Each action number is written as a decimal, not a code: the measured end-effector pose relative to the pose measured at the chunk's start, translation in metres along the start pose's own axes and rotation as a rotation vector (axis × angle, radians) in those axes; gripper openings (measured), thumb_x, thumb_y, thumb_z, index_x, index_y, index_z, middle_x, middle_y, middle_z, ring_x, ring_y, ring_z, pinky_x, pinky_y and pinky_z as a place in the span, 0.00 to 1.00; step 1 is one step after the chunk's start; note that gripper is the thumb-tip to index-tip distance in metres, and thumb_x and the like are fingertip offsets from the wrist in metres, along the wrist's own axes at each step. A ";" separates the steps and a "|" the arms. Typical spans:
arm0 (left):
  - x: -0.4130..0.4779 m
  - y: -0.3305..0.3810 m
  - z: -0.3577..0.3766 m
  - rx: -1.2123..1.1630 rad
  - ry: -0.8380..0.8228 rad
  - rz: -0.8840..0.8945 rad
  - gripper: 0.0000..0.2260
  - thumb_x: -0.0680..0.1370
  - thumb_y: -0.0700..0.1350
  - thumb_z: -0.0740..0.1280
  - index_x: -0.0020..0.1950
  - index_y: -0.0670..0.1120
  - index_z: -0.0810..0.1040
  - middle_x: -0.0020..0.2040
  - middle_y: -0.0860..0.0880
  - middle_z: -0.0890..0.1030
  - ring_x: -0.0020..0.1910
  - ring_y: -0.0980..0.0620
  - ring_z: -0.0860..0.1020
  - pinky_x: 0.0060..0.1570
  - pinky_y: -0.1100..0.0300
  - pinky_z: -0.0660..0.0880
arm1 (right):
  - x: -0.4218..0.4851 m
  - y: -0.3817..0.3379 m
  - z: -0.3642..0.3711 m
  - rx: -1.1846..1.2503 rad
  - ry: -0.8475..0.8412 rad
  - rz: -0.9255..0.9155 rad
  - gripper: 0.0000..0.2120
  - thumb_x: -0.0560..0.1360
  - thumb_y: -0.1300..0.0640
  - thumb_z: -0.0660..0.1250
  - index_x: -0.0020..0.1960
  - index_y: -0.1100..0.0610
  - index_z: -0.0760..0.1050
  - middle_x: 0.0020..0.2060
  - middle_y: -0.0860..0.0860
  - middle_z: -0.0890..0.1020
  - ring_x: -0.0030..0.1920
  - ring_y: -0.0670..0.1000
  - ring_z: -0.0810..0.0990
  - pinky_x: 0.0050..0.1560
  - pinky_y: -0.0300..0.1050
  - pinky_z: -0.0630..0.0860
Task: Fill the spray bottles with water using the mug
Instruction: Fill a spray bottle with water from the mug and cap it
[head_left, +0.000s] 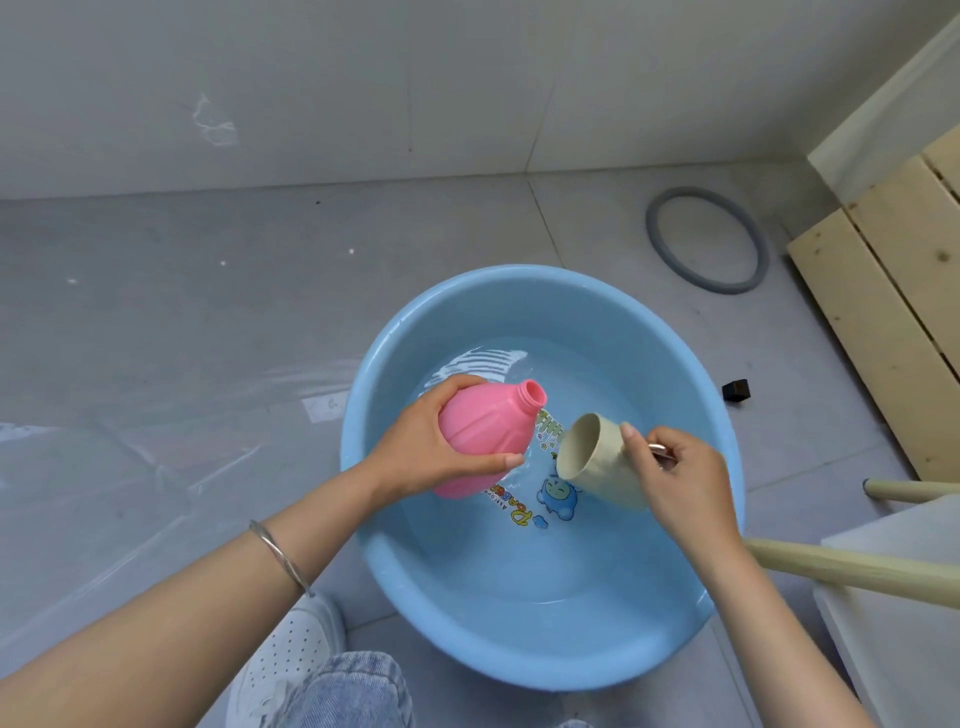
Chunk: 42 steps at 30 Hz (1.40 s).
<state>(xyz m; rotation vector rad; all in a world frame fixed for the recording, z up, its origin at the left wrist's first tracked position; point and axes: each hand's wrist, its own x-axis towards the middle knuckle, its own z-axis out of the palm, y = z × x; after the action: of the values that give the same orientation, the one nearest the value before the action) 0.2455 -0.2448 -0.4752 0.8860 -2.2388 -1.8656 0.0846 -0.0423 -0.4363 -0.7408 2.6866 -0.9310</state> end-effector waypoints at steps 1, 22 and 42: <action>0.000 0.000 0.000 0.000 -0.002 -0.005 0.36 0.54 0.67 0.78 0.60 0.63 0.73 0.57 0.61 0.78 0.54 0.58 0.79 0.54 0.57 0.79 | -0.001 0.006 0.004 -0.027 -0.018 -0.007 0.21 0.77 0.51 0.66 0.30 0.61 0.67 0.23 0.48 0.65 0.30 0.50 0.65 0.35 0.46 0.60; 0.000 0.003 0.000 0.019 0.008 0.009 0.36 0.53 0.67 0.78 0.59 0.64 0.73 0.55 0.63 0.79 0.53 0.62 0.79 0.53 0.60 0.78 | -0.005 -0.002 0.007 0.315 -0.017 0.186 0.22 0.74 0.53 0.70 0.29 0.64 0.67 0.28 0.63 0.74 0.31 0.48 0.68 0.33 0.42 0.62; 0.000 0.000 0.001 0.033 0.004 -0.008 0.38 0.52 0.67 0.78 0.60 0.61 0.74 0.54 0.60 0.80 0.52 0.58 0.80 0.52 0.58 0.79 | -0.019 -0.076 -0.058 0.584 0.208 0.030 0.19 0.72 0.57 0.72 0.25 0.54 0.71 0.21 0.48 0.70 0.28 0.46 0.65 0.29 0.35 0.61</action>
<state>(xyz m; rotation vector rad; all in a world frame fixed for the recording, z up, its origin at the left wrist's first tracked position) 0.2454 -0.2440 -0.4755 0.9036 -2.2738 -1.8336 0.1104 -0.0533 -0.3434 -0.4898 2.3612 -1.7520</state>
